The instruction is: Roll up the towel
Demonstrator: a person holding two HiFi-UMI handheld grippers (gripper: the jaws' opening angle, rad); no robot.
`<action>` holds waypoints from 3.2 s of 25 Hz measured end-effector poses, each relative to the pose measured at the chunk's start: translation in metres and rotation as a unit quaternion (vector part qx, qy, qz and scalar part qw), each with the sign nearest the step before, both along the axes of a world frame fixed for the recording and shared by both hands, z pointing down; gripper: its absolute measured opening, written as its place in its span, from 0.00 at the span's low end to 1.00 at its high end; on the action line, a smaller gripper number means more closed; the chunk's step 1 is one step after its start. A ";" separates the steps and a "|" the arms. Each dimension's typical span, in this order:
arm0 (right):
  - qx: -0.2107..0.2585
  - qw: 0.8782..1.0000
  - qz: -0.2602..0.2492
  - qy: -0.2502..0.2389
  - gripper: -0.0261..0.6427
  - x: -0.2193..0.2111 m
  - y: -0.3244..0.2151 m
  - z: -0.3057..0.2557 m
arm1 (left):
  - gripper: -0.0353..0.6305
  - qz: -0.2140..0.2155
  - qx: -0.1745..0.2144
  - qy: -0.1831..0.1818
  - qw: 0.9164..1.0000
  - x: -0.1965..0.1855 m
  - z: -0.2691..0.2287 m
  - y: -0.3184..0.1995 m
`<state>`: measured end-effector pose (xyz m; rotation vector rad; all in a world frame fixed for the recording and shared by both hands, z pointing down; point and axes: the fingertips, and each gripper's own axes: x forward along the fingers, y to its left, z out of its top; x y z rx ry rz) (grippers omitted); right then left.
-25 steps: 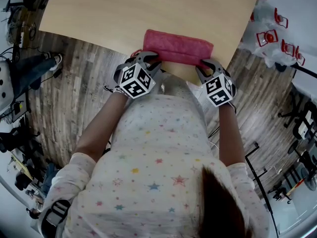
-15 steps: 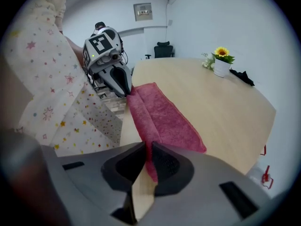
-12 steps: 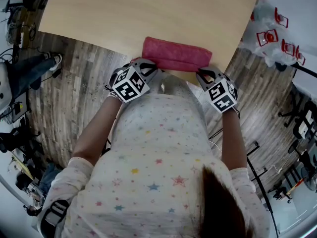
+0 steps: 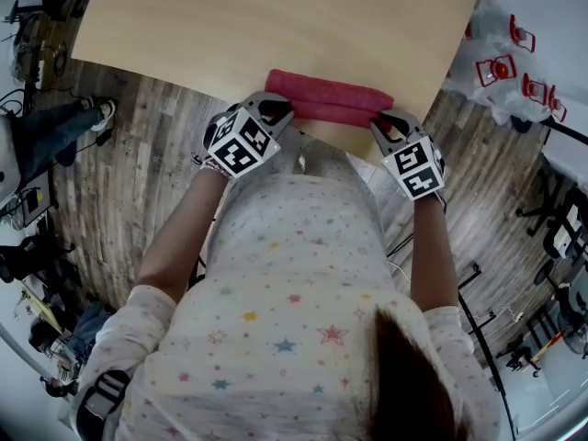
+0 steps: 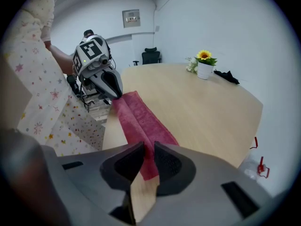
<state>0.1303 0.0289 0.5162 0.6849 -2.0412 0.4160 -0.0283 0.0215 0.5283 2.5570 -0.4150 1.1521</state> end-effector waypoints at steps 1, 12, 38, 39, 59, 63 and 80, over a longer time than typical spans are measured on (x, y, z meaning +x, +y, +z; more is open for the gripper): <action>0.002 1.000 0.006 0.002 0.14 0.002 -0.002 0.001 | 0.11 -0.005 0.003 -0.001 1.000 0.000 0.002 -0.003; 0.012 0.999 0.031 0.029 0.15 0.009 -0.013 0.020 | 0.11 -0.039 0.029 -0.009 0.999 -0.003 0.016 -0.022; 0.019 0.999 -0.022 0.014 0.25 -0.011 0.012 0.004 | 0.24 0.016 0.035 0.029 0.999 -0.006 -0.004 0.013; 0.019 0.999 -0.026 0.020 0.25 -0.011 0.013 0.006 | 0.25 0.019 0.037 0.022 0.999 -0.007 -0.003 0.013; 0.027 0.997 -0.047 0.056 0.16 -0.005 0.018 0.021 | 0.13 0.038 0.062 -0.038 0.997 -0.023 0.011 0.008; 0.011 0.998 -0.054 0.042 0.13 -0.007 0.029 0.020 | 0.12 0.055 0.022 -0.026 0.998 -0.024 0.010 0.024; -0.006 1.000 -0.020 0.001 0.18 0.003 0.024 0.004 | 0.12 0.038 0.000 -0.008 0.999 -0.021 -0.005 0.012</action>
